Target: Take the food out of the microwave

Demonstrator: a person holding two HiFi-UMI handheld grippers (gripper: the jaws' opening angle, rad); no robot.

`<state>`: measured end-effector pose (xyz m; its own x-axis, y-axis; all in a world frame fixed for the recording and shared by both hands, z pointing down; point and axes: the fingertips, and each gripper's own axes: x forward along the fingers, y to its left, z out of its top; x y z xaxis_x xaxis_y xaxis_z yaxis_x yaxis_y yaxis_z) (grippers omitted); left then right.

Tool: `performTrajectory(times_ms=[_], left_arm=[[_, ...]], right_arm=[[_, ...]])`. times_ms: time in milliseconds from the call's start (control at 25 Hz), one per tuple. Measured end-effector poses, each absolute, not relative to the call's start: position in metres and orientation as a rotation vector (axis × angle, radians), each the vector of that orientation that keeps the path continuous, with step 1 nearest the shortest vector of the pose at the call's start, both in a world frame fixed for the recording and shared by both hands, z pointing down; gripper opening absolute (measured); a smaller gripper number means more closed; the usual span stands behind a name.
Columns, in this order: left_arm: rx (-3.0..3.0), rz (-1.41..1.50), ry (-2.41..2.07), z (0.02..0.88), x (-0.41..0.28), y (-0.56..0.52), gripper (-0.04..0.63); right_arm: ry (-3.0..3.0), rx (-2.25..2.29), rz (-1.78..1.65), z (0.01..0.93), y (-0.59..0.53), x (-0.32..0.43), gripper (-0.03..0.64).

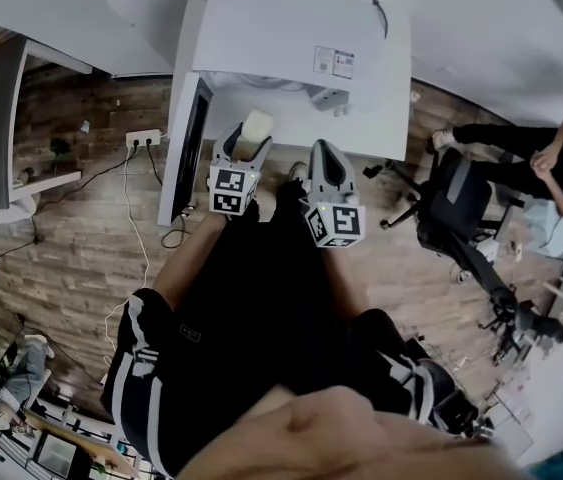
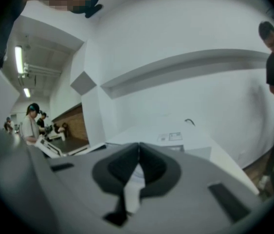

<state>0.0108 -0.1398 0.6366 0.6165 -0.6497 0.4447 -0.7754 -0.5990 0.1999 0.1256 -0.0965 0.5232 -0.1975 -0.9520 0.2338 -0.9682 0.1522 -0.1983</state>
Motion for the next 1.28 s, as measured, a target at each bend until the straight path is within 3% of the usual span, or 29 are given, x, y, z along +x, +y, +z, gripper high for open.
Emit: performTrajectory(times_ms=[800,1280], left_arm=[[2.539,0.306,-1.21,0.529,0.046,-0.106,0.308],[2.531,0.277,-1.267,0.513,0.048,-0.109,0.308]], right_arm=[[-2.394,1.948,0.437,0.505,-0.089,0.193,0.031],[-2.444,1.889,0.424,0.504,-0.092,0.192,0.031]])
